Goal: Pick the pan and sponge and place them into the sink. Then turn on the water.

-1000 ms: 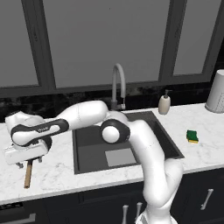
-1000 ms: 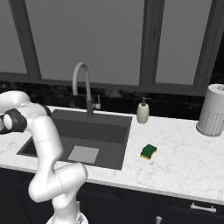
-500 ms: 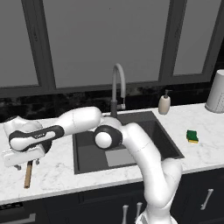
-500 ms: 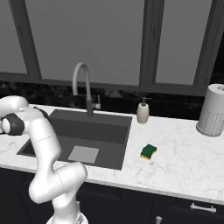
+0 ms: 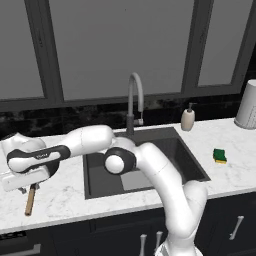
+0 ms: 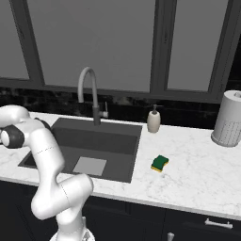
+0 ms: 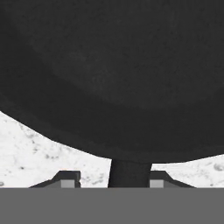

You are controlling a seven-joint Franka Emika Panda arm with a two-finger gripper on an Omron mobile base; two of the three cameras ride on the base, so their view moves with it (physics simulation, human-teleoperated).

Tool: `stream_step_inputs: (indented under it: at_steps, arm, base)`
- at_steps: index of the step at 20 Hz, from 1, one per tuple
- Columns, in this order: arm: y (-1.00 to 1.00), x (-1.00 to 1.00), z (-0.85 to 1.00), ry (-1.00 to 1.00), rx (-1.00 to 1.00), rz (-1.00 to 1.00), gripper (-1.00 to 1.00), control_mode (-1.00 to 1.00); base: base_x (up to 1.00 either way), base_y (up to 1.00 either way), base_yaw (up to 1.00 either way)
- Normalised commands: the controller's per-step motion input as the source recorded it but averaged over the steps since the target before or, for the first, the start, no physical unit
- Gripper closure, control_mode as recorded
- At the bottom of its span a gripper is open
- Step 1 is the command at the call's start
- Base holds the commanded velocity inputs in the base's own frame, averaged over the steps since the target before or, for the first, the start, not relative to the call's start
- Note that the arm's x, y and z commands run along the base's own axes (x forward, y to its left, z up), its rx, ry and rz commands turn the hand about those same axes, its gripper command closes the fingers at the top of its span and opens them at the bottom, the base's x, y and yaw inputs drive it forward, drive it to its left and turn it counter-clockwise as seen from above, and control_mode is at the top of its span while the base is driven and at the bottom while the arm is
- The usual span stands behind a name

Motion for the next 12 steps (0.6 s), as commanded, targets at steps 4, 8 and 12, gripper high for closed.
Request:
stream_step_inputs:
  at_steps: [4,8,12]
  arm:
    - [0.0,0.0,-0.08,0.0,0.0,0.0,1.0,-1.0]
    - [-0.01,0.0,-0.45,-0.01,0.0,0.0,1.0,-1.0]
    - [-0.09,0.0,-0.38,-0.07,0.03,0.0,1.0,-1.0]
  base:
    - [0.0,0.0,0.0]
    - [0.0,0.0,0.0]
    - [0.0,0.0,0.0]
